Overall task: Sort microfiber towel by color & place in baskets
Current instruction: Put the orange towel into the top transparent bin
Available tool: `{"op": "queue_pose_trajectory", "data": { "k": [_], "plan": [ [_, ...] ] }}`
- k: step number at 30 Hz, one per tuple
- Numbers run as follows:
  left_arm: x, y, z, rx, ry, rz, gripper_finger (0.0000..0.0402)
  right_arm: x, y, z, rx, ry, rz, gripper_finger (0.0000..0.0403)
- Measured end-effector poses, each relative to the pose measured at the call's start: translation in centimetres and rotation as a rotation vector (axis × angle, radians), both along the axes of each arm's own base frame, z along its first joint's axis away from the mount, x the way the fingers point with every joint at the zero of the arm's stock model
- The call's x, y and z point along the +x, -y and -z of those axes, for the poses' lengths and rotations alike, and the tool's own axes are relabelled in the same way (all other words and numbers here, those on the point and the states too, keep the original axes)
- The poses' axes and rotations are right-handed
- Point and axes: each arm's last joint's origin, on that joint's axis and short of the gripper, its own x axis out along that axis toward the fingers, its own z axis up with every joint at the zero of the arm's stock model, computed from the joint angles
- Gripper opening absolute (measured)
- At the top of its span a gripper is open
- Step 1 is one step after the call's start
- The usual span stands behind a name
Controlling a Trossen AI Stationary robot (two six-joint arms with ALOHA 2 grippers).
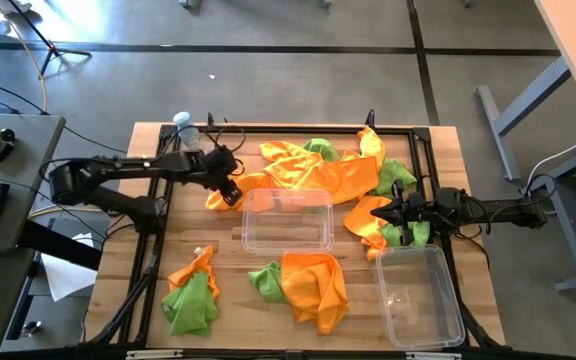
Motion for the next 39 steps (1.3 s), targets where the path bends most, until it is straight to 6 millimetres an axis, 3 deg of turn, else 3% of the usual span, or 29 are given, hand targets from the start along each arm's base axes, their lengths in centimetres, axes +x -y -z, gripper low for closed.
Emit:
{"op": "queue_pose_trajectory", "data": {
  "k": [5,8,12,16,20,28,33,39],
  "plan": [
    [0.5,-0.2,1.7,-0.036,-0.068,-0.012,0.0142,0.0,0.0,0.0,0.0,0.0,0.0,0.0001],
    [0.6,-0.2,2.1,-0.061,-0.083,-0.048,0.0113,0.0,0.0,0.0,0.0,0.0,0.0,0.0001],
    [0.4,0.0,1.4,-0.06,-0.049,-0.05,0.0023,0.0,0.0,0.0,0.0,0.0,0.0,0.0001],
    [-0.4,0.3,-0.5,-0.026,0.027,-0.095,0.0007,0.0,0.0,0.0,0.0,0.0,0.001,0.0001],
    [-2.0,0.7,-3.7,0.05,0.044,-0.157,0.0002,0.0,0.0,0.0,0.0,0.0,0.0,0.0001],
    [-4.2,1.7,-13.1,0.241,0.228,-0.219,0.0001,0.0,0.0,0.0,0.0,0.0,0.0,0.0001],
    [-3.6,2.5,-18.7,0.339,0.37,-0.197,0.0,0.0,0.0,0.0,0.0,0.0,0.0,0.0001],
    [-1.4,3.9,-23.8,0.47,0.443,-0.132,0.0,0.0,0.0,0.0,0.0,0.0,0.0,0.0001]
  ]
}}
